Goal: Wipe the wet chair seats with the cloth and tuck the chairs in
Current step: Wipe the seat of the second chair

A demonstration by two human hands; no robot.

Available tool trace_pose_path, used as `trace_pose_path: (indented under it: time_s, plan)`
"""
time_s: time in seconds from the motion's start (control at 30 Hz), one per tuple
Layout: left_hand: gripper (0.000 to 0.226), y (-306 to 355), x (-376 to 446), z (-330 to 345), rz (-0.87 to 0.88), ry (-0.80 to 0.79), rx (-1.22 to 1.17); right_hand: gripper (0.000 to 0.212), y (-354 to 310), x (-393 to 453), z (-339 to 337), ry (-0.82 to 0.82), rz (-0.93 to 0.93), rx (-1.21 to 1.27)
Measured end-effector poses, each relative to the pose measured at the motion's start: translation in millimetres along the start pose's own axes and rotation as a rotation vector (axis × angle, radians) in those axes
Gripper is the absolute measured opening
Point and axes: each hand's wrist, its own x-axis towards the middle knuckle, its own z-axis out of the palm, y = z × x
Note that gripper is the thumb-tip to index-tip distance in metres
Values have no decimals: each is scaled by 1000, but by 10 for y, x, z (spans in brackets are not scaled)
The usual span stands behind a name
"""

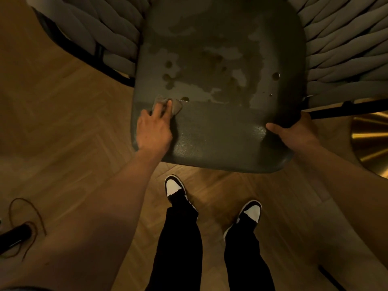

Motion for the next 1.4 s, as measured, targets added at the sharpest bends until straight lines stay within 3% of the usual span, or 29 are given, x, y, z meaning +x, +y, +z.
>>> trace_pose_path:
  time_s: [0.33, 0.57, 0.67, 0.8, 1.0, 1.07, 1.2, 1.4]
  plan:
    - [66, -697, 146, 138, -68, 89, -83, 102, -5, 17, 13, 11, 43, 2]
    - [67, -1003, 242, 36, -237, 153, -273, 104, -11, 26, 33, 18, 71, -26]
    - [64, -811, 287, 37, -161, 159, -315, 102, -15, 21, 15, 15, 82, -21]
    - [66, -511, 317, 39, -197, 121, -334, 104, 21, 12, -17, -11, 63, 4]
    - [65, 253, 207, -63, 2, 92, -307, 113, 1, -66, -147, -106, 62, 97]
    - [65, 532, 188, -71, 6, 77, -310, 123, 33, -65, -201, -139, 77, 184]
    - [67, 1029, 177, -127, 29, 51, -315, 118, 82, 0, -270, -179, 79, 264]
    - [65, 1623, 189, -189, 61, 41, -295, 128, 251, 268, -293, -197, 109, 322]
